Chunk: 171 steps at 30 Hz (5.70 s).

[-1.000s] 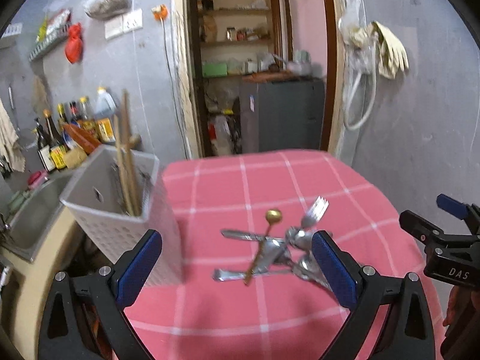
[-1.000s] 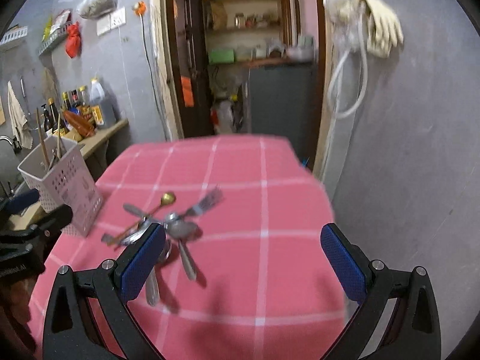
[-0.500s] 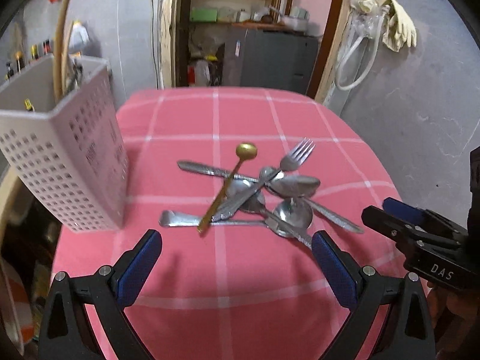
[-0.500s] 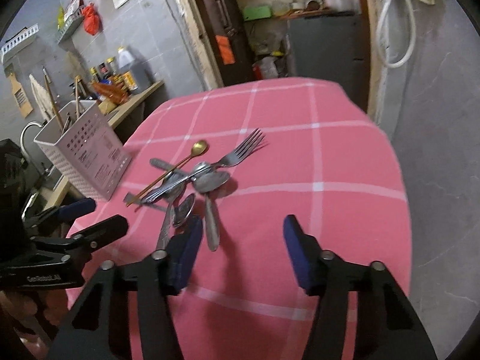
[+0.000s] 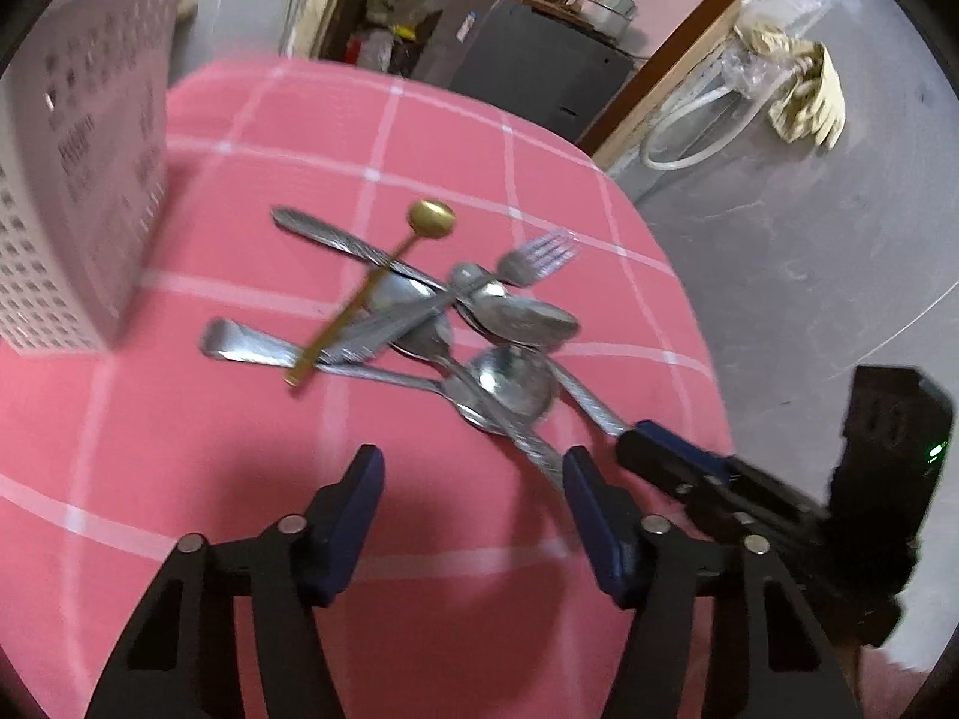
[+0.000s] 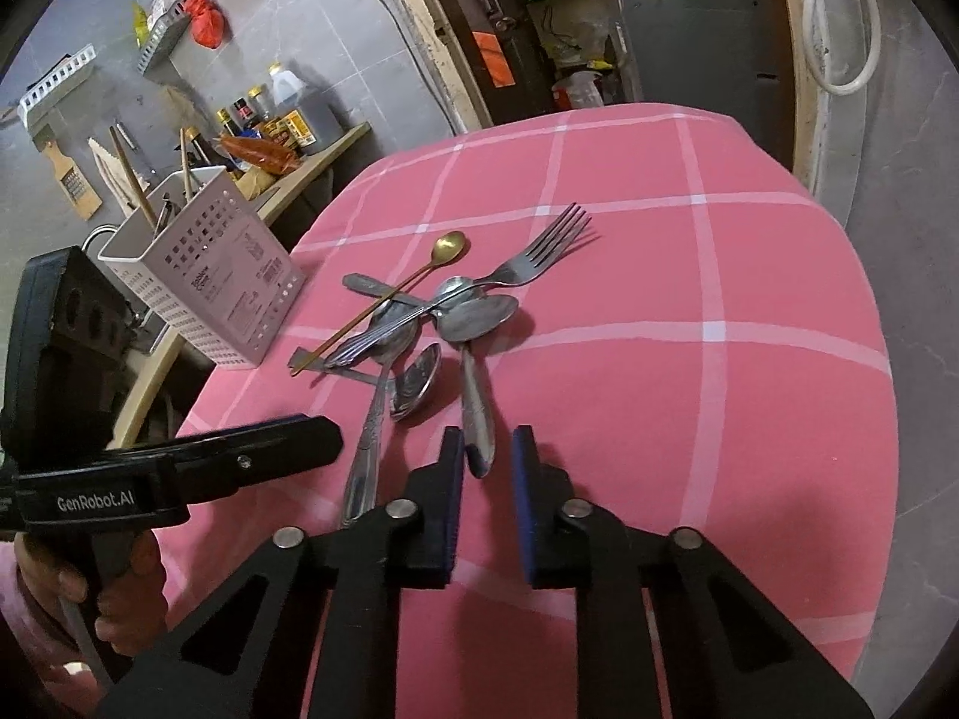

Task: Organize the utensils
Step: 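Close the right tool on a metal spoon handle and lift it, then grasp a metal spoon with the left tool while the right tool holds its spoon, then carry both spoons up to the white holder with both tools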

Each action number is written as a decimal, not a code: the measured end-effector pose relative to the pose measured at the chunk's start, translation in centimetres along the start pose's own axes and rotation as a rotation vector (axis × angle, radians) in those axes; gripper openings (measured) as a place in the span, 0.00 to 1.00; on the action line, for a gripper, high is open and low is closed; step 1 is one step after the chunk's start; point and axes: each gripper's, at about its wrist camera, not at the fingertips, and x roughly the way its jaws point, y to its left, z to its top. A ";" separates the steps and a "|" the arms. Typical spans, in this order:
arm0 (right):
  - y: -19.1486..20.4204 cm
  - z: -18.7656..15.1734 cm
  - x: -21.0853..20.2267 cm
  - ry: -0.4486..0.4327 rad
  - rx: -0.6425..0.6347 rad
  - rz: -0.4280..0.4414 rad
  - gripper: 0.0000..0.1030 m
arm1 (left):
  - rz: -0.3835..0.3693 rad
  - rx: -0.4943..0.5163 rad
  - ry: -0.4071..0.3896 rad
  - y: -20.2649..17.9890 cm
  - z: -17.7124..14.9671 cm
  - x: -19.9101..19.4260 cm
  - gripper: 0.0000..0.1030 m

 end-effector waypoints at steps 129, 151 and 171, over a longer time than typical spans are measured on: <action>9.0 3.0 -14.2 -0.496 -0.030 -0.406 0.01 | -0.177 0.290 -0.140 -5.3 5.3 -13.9 0.03; 25.8 12.8 -12.7 -0.802 -0.222 -0.283 0.01 | -0.170 0.253 -0.434 2.0 13.7 -27.0 0.03; 29.6 11.0 -4.0 -0.722 -0.355 -0.369 0.01 | -0.359 0.078 -0.405 10.0 15.4 -22.8 0.04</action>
